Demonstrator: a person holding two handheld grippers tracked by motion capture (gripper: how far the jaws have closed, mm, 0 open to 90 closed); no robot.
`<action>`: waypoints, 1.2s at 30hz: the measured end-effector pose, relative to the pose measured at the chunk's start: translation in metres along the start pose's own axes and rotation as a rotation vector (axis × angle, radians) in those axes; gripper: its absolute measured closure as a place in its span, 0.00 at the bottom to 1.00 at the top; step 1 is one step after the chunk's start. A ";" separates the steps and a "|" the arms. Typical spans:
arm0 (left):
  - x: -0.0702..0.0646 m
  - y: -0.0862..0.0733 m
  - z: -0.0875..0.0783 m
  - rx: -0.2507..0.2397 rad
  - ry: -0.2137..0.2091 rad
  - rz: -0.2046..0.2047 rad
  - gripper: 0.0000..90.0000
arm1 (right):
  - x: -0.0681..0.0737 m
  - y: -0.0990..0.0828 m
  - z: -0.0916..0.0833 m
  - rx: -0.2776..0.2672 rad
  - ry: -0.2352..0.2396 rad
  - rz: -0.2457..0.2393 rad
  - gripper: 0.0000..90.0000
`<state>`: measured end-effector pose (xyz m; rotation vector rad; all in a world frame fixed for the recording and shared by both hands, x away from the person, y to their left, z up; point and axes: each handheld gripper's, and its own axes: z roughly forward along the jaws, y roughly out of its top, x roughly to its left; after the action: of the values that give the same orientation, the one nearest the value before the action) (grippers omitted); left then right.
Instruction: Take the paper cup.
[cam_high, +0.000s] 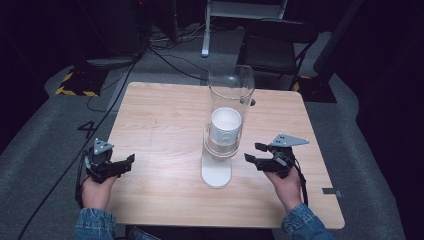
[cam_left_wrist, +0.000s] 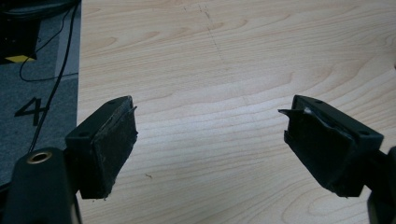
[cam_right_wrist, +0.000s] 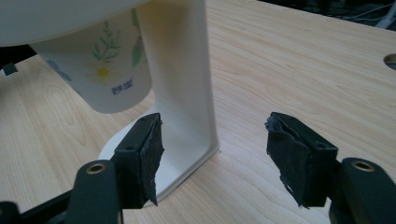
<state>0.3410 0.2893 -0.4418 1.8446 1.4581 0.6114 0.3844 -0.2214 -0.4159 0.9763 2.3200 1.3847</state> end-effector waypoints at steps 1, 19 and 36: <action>0.000 0.000 0.000 0.001 -0.001 -0.001 0.19 | 0.000 0.000 0.000 0.000 0.000 0.000 0.40; -0.003 -0.003 0.003 0.008 -0.004 0.008 0.18 | 0.048 0.008 0.040 -0.033 0.117 -0.131 0.32; 0.001 -0.010 0.003 0.020 0.008 -0.002 0.18 | 0.053 0.007 0.071 -0.124 0.116 -0.131 0.27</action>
<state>0.3368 0.2909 -0.4518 1.8575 1.4761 0.6053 0.3859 -0.1357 -0.4407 0.7127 2.3006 1.5469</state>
